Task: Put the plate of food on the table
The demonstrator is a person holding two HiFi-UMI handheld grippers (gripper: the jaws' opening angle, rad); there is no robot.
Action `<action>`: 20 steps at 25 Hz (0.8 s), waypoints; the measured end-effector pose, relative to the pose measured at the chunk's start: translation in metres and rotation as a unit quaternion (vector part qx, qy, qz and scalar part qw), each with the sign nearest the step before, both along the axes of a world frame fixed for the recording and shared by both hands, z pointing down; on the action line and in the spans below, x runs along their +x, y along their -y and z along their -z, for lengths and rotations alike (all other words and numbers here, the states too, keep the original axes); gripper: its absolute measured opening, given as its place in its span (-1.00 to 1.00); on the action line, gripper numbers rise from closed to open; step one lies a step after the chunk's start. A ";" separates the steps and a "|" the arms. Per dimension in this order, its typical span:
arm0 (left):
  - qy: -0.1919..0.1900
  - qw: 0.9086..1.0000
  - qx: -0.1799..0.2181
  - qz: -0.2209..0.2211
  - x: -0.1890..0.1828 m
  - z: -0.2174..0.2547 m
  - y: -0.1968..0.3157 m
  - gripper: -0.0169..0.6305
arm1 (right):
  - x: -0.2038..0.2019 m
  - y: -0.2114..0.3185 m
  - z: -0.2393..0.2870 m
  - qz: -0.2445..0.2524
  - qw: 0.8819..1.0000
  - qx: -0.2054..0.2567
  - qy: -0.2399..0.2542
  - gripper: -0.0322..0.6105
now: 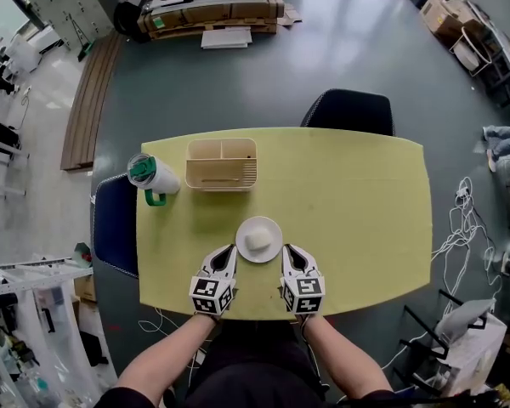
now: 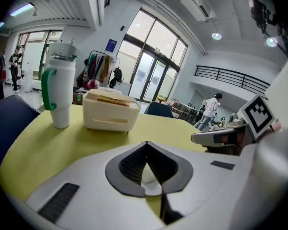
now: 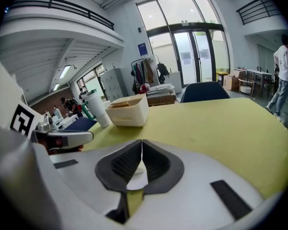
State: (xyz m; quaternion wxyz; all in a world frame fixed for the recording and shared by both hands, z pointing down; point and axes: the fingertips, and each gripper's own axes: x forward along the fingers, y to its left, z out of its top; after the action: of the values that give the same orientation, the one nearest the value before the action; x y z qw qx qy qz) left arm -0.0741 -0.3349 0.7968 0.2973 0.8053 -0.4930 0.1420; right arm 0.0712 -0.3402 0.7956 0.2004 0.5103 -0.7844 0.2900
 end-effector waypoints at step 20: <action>-0.042 0.982 0.162 -0.083 0.023 0.218 -0.036 -0.92 | -0.023 -0.033 0.221 0.061 0.985 0.155 0.050 -0.86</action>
State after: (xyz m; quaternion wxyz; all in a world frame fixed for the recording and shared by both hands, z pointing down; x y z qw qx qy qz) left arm -0.0515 -0.2992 0.5789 0.1700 0.8862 -0.4280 0.0506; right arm 0.0477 -0.3075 0.5749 0.0968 0.4711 -0.8586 0.1775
